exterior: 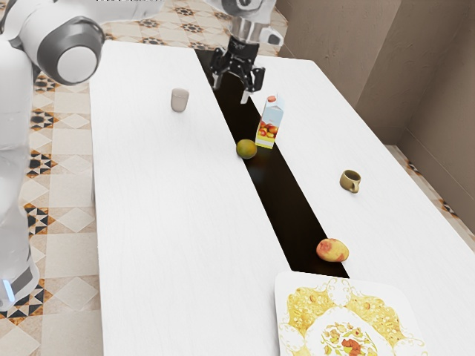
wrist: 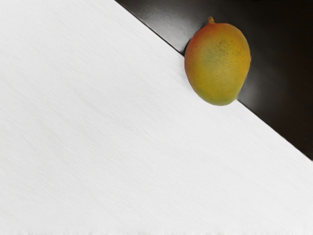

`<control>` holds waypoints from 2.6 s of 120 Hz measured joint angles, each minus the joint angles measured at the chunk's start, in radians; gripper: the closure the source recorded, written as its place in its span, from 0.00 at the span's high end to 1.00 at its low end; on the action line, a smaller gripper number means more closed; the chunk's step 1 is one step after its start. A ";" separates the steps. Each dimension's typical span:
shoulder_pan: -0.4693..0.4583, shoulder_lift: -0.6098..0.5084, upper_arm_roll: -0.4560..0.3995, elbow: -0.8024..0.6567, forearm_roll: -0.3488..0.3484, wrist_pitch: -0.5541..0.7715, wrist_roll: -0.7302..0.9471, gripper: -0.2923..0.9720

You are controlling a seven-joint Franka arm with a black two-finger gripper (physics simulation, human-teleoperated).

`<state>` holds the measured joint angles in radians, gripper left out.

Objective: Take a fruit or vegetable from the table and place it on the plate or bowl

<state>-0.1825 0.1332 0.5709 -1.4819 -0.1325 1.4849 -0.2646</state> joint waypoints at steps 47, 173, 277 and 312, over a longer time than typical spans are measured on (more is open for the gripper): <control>-0.026 -0.078 0.001 -0.181 0.006 0.099 -0.098 0.77; -0.007 0.030 0.002 -0.232 0.033 0.338 -0.189 0.77; -0.041 0.042 0.001 -0.250 0.000 0.380 -0.200 0.77; -0.006 0.067 0.004 -0.249 0.008 0.405 -0.201 0.77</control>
<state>-0.1882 0.2004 0.5746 -1.7307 -0.1241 1.8895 -0.4655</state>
